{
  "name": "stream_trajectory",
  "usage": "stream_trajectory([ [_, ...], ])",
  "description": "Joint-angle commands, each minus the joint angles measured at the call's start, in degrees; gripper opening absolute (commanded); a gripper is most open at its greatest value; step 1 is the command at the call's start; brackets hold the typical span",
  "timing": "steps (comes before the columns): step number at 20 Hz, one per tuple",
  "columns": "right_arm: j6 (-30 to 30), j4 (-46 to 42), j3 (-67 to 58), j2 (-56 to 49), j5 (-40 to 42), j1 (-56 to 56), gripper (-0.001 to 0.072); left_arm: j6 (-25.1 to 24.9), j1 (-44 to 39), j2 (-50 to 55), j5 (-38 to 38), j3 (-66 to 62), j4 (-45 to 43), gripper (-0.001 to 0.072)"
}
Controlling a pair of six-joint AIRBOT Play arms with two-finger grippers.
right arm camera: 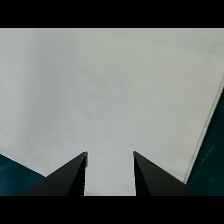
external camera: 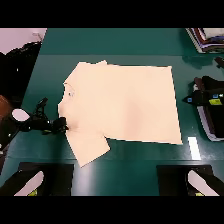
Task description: Fold the shirts.
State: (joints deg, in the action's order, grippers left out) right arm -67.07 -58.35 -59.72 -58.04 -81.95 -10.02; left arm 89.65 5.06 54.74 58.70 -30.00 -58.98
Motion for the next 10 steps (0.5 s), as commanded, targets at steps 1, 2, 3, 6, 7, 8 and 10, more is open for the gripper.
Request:
stream_trajectory([
  [1, -1.09, -1.86, 4.39, 0.09, -4.2, -7.23, 0.0343, -2.27, 0.02, -0.04, 2.05, -4.59, 0.94, 0.0023],
  [2, -1.05, -1.92, 7.98, 0.04, -4.66, -10.14, 0.0343, -3.15, 0.02, -0.04, 2.99, -6.49, 0.94, 0.0023],
  [3, -0.9, -1.92, 11.72, 0.04, -4.39, -12.94, 0.0349, -3.41, 0.02, -0.04, 3.67, -7.98, 0.94, 0.0023],
  [6, -0.33, -1.84, 22.08, 0.02, -2.38, -21.2, 0.0462, -4.61, 0.02, -0.04, 3.56, -10.08, 1.05, 0.0023],
  [7, 0.13, -1.95, 24.35, 0.02, -1.6, -22.71, 0.0431, -4.61, 0.02, -0.04, 3.23, -10.05, 1.03, 0.0023],
  [8, 0.55, -1.99, 26.6, 0.02, -0.9, -23.85, 0.0428, -4.61, 0.02, -0.04, 3.23, -10.08, 0.96, 0.0023],
  [10, 0.5, -4.68, 30.21, 0.02, 0.33, -23.89, 0.0427, -4.66, 0.02, -0.04, 3.28, -10.05, 0.98, 0.0024],
])
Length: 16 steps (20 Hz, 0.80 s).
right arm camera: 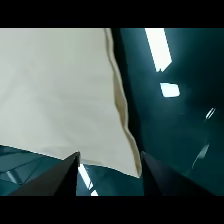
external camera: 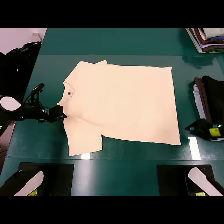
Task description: Fold the shirts.
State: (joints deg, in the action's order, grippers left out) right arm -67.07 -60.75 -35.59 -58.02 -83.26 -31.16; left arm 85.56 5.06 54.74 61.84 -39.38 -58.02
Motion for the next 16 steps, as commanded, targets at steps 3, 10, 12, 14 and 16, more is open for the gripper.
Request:
stream_trajectory([
  [3, 0.48, -4.5, 9.57, 0.02, 2.75, 0.0, 0.0426, -1.4, 0.02, -0.04, 0.04, -0.68, 0.02, 0.0023],
  [10, -0.92, -4.22, 10.93, 0.02, 6.49, 8.02, 0.0284, -2.08, 0.02, -0.04, 0.17, -0.68, 0.0, 0.0024],
  [12, -0.87, -3.67, 10.86, 0.02, 6.73, 8.98, 0.0014, -2.08, 0.02, -0.04, 0.15, -0.7, 0.02, 0.0024],
  [14, -0.85, -3.19, 9.29, 0.07, 6.1, 10.36, 0.0014, -1.99, 0.02, -0.92, 0.04, -0.83, 0.02, 0.0022],
  [16, -0.87, -0.37, 4.07, 1.33, 4.59, 12.04, 0.0014, -1.95, 0.04, -4.17, -0.28, -3.06, -0.28, 0.0022],
])
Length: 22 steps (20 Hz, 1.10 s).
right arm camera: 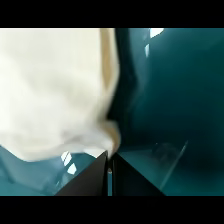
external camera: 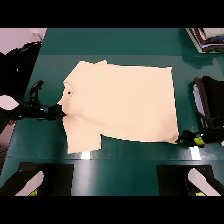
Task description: Fold the shirts.
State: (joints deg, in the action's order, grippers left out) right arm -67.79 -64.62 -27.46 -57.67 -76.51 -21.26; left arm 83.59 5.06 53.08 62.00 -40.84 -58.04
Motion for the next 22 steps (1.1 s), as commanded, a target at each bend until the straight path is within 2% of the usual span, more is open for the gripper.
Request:
stream_trajectory([
  [1, -0.17, 5.95, -8.02, 2.56, -1.84, 3.32, 0.0014, 0.04, 0.04, -4.7, -0.46, -4.31, -0.35, 0.0022],
  [4, -0.37, 11.41, -22.88, 7.87, 2.12, 6.45, 0.0014, 0.0, 0.04, -9.49, -0.44, -17.29, -0.37, 0.0023],
  [10, -0.52, 9.9, -58.07, 13.35, 12.72, 8.63, 0.0014, -0.04, 0.04, -11.3, -2.19, -52.39, -0.35, 0.0024],
  [15, -0.52, 8.9, -79.08, 14.12, 12.17, 2.1, 0.0014, 0.0, 0.02, -11.3, -7.48, -75.41, -0.22, 0.0024],
  [19, -0.52, 8.92, -87.86, 13.33, 10.34, -3.45, 0.0014, 0.55, 0.02, -11.3, -10.32, -86.05, 0.0, 0.0023],
  [22, -0.76, 9.01, -91.08, 10.64, 6.95, -3.89, 0.0013, 0.66, 0.02, -11.06, -8.55, -84.13, -0.87, 0.0023],
])
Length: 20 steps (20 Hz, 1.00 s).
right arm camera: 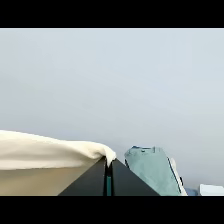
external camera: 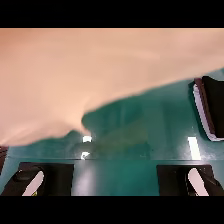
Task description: Fold the shirts.
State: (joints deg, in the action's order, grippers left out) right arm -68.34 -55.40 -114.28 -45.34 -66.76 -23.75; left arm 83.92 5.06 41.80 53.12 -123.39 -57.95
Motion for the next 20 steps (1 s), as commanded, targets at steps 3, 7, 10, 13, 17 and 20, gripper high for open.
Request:
stream_trajectory([
  [3, -3.45, -0.11, -4.26, -6.91, -10.8, -1.4, 0.0012, 1.79, 0.04, 0.33, 1.2, 11.04, -1.57, 0.0023],
  [7, -3.87, -0.66, 3.41, -15.87, -17.64, 3.98, 0.0013, 1.6, 0.02, 7.3, 9.66, 26.14, -1.42, 0.0023],
  [10, -4.9, -8.33, 12.59, -23.61, -18.91, 11.45, 0.0012, 1.14, 0.02, 16.41, 14.29, 34.01, -1.86, 0.0024],
  [13, -5.25, -12.2, 19.21, -32.79, -18.29, 16.76, 0.0013, 1.14, 0.02, 26.36, 15.23, 38.73, -1.68, 0.0024],
  [17, -5.4, -12.07, 20.44, -45.05, -10.86, 18.99, 0.0013, 0.63, 0.02, 39.67, 8.31, 39.65, -1.38, 0.0024],
  [20, -9.97, -12.04, 15.1, -52.13, -4.96, 18.99, 0.0013, -1.29, 0.02, 45.83, -4.76, 39.6, 4.61, 0.0024],
])
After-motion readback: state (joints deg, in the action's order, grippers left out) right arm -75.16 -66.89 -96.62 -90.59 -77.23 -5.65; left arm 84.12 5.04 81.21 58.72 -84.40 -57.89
